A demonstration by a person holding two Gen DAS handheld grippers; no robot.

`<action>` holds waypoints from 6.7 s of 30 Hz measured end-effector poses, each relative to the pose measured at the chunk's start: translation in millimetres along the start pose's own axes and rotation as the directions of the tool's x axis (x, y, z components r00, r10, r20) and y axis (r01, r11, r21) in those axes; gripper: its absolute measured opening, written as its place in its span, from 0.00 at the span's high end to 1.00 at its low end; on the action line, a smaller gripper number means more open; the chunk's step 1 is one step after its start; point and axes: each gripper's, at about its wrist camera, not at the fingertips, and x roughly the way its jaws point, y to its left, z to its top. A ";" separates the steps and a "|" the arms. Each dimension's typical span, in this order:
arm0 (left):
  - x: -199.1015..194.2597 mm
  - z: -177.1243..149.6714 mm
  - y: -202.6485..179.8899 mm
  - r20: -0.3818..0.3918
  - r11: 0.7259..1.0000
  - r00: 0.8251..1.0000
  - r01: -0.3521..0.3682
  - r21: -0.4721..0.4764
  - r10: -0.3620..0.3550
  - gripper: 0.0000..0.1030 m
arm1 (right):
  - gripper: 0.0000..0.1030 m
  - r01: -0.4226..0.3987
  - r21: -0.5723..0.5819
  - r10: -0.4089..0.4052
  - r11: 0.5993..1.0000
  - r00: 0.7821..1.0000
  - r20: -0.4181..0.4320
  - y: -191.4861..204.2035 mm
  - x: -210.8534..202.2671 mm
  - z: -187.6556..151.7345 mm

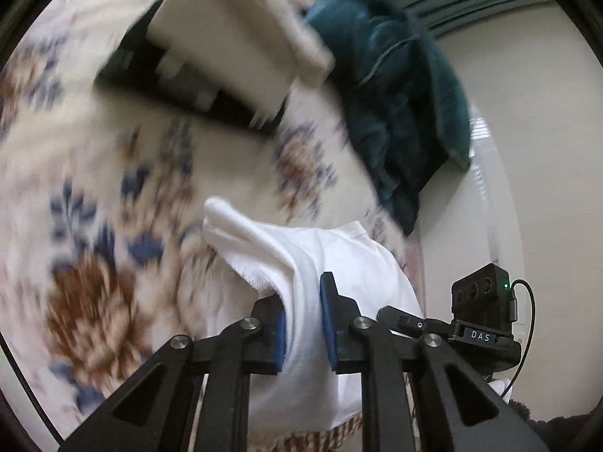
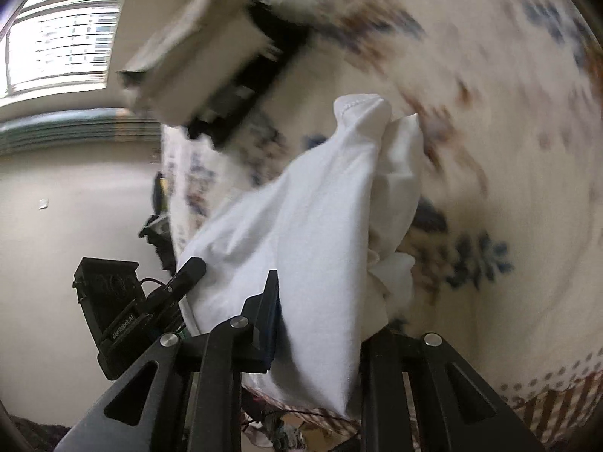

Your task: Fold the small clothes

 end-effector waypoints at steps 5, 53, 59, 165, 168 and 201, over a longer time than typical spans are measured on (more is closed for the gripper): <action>-34.5 80.7 -45.8 0.104 0.995 0.994 0.006 0.098 -0.016 0.87 | 0.79 -0.046 -0.104 0.055 0.993 0.995 0.080 87.2 -33.4 62.5; 80.4 281.3 -3.8 0.237 0.685 0.739 -0.673 0.278 0.631 0.15 | 0.15 0.399 -0.285 -0.351 0.871 0.913 0.207 181.9 93.4 325.3; 73.7 292.5 60.6 0.155 0.717 0.725 -0.688 0.114 0.671 0.00 | 0.15 0.510 -0.292 -0.481 0.809 0.860 0.169 171.8 134.5 320.2; -288.1 -79.3 -281.4 0.646 0.658 0.535 -0.750 0.067 0.545 0.00 | 0.01 0.661 -0.392 -0.188 0.640 0.629 0.754 388.4 -329.2 -204.0; -288.4 -79.8 -281.5 0.645 0.658 0.535 -0.750 0.066 0.545 0.00 | 0.01 0.660 -0.393 -0.185 0.640 0.629 0.755 388.5 -330.8 -201.2; -288.1 -76.6 -279.0 0.637 0.661 0.544 -0.747 0.072 0.546 0.00 | 0.01 0.660 -0.395 -0.183 0.639 0.629 0.756 387.7 -332.8 -202.6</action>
